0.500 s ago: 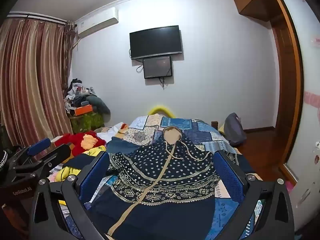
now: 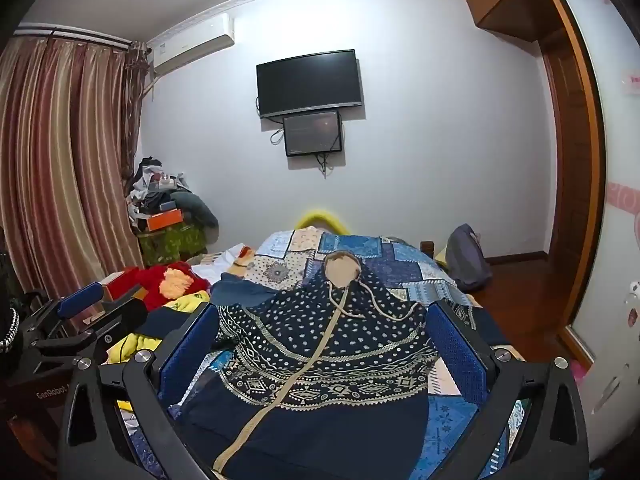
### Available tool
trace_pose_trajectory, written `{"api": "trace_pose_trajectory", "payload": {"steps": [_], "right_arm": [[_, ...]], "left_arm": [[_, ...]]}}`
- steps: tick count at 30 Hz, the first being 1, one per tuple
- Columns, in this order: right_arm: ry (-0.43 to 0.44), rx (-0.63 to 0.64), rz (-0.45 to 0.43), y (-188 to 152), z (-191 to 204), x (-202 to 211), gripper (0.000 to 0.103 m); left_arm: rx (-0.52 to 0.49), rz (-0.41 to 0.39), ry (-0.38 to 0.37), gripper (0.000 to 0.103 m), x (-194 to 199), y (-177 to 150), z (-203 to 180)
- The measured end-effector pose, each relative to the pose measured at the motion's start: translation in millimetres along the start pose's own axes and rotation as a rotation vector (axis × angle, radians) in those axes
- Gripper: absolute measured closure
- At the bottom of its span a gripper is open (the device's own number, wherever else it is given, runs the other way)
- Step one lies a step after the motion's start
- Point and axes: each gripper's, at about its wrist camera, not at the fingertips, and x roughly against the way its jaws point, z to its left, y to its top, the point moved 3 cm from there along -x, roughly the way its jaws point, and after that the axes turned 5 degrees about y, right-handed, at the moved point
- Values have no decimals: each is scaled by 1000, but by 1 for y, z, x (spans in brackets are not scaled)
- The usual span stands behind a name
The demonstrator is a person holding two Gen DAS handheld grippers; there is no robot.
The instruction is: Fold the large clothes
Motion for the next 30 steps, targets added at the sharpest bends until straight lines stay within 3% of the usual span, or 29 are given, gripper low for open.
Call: {"api": "trace_pose_trajectory", "payload": {"steps": [30], "right_arm": [[0,-4,4,-4,-2,-6,0]], "left_arm": [[-12,-12,-16,0,2,3,-8]]}}
